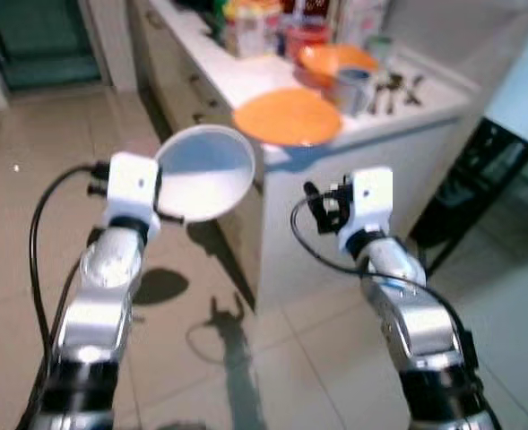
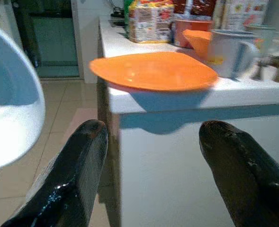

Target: Setting the table

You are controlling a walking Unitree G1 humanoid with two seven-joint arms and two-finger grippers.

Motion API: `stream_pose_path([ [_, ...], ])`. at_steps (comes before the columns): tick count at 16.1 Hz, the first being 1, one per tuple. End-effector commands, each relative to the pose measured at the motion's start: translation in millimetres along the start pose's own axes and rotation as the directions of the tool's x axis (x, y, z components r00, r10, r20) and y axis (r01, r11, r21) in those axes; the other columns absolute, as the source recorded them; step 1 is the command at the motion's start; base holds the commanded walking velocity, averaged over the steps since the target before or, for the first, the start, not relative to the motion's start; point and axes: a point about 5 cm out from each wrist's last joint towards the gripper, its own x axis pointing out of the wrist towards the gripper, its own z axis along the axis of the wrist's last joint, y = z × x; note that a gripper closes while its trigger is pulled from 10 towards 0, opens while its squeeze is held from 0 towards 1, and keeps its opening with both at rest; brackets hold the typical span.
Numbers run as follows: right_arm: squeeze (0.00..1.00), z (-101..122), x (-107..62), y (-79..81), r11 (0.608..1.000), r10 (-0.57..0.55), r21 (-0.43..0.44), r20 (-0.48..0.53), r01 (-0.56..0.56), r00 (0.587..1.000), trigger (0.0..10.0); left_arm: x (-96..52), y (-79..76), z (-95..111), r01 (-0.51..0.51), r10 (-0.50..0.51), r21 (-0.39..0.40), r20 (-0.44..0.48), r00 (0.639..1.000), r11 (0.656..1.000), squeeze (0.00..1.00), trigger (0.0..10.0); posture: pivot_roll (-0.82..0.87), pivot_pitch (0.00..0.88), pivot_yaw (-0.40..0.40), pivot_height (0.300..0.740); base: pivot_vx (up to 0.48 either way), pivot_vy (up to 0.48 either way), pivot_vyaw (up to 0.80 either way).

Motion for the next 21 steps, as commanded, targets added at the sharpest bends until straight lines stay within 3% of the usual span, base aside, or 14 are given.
stream_pose_path([
  [1,0.0,-0.7,-2.5,-9.3,0.999,-0.027,-0.019,-0.008,0.027,1.0,10.0,-0.5,-10.2,9.3,0.02,-0.02,-0.007,0.034,0.999,1.0,0.0,10.0,0.03,0.0,-0.019,0.74,0.0,-0.296,0.0],
  [4,0.0,-4.5,-5.0,-12.0,0.999,-0.041,-0.006,-0.018,0.041,0.999,10.0,2.3,-13.7,18.1,0.019,-0.018,-0.018,0.056,0.998,1.0,0.0,10.0,0.04,0.0,-0.017,0.74,0.0,-0.298,0.49],
  [21,0.0,-5.9,-7.3,-14.9,0.998,-0.062,-0.018,-0.021,0.061,0.998,10.0,0.8,-14.2,13.7,0.025,-0.025,-0.002,0.036,0.999,1.0,0.0,10.0,0.03,0.0,-0.006,0.74,0.0,-0.293,0.8],
])
